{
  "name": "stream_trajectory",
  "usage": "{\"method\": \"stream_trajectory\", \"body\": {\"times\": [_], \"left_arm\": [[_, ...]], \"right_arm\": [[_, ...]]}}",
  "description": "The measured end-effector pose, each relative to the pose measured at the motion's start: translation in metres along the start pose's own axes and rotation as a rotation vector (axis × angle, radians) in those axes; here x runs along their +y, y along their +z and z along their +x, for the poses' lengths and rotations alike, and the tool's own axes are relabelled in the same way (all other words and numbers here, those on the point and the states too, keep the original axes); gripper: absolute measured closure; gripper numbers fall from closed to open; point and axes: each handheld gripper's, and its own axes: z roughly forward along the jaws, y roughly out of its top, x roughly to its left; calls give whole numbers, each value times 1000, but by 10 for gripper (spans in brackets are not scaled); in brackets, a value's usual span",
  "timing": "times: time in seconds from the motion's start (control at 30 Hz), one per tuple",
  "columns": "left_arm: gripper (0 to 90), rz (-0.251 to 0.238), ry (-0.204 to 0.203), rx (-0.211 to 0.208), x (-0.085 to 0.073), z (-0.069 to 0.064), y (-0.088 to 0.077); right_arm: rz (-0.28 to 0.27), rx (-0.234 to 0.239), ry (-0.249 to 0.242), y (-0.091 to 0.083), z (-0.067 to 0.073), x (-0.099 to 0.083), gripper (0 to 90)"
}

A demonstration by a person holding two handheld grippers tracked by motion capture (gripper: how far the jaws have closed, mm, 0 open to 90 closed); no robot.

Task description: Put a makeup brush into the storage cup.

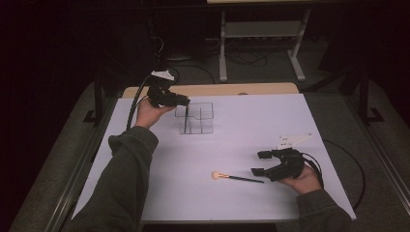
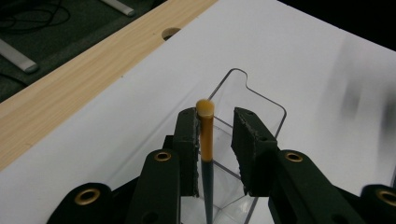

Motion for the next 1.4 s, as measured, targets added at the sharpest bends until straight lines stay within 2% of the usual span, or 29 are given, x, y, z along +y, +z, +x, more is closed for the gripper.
{"method": "stream_trajectory", "body": {"times": [0.6, 1.07, 1.4], "left_arm": [[694, -18, -6, -5, -10, -2, -18], [654, -25, 8, 4, -17, -10, -35], [608, -27, -3, -2, -21, -12, -41]], "right_arm": [[1, -6, 3, 0, -1, 0, 230], [-4, -21, 4, -1, -1, 2, 230], [7, -27, 4, 1, -3, 1, 226]]}}
